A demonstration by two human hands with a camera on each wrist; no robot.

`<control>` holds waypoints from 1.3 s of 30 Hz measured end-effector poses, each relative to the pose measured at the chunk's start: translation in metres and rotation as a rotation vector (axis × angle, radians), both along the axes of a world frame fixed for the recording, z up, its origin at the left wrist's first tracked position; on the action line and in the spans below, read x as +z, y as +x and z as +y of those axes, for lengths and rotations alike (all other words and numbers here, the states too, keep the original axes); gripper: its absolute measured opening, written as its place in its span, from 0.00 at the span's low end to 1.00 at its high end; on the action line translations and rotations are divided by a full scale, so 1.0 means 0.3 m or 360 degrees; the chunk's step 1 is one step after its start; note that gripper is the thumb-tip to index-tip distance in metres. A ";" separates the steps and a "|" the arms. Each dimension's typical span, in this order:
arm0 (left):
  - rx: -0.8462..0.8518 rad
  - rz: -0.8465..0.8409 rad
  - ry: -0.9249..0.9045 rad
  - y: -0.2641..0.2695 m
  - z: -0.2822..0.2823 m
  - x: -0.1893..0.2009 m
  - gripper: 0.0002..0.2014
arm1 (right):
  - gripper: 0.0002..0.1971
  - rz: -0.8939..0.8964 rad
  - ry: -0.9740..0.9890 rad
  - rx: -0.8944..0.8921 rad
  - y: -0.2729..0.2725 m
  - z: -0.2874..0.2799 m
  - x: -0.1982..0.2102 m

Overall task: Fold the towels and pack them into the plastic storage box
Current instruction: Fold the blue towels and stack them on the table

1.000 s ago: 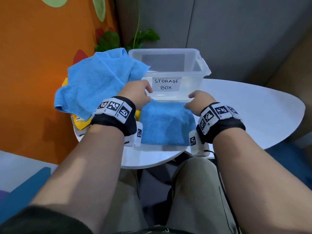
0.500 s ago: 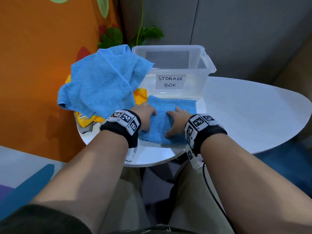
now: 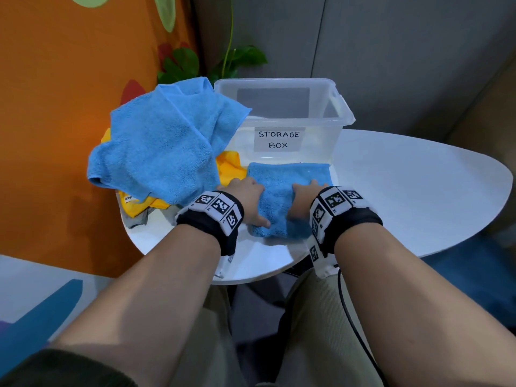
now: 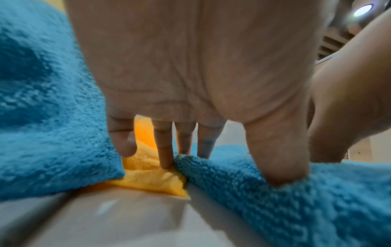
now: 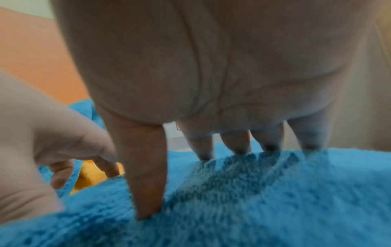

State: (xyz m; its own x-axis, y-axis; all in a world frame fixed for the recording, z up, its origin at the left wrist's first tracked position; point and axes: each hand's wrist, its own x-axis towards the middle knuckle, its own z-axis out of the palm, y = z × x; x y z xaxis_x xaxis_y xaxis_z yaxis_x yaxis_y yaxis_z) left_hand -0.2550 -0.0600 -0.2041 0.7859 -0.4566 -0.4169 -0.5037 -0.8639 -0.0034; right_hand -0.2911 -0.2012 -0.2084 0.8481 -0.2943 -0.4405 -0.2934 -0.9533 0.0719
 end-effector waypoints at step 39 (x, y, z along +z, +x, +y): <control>0.0515 -0.0057 -0.1193 0.054 0.335 0.268 0.17 | 0.18 -0.0826 0.0961 0.0103 0.139 0.279 0.201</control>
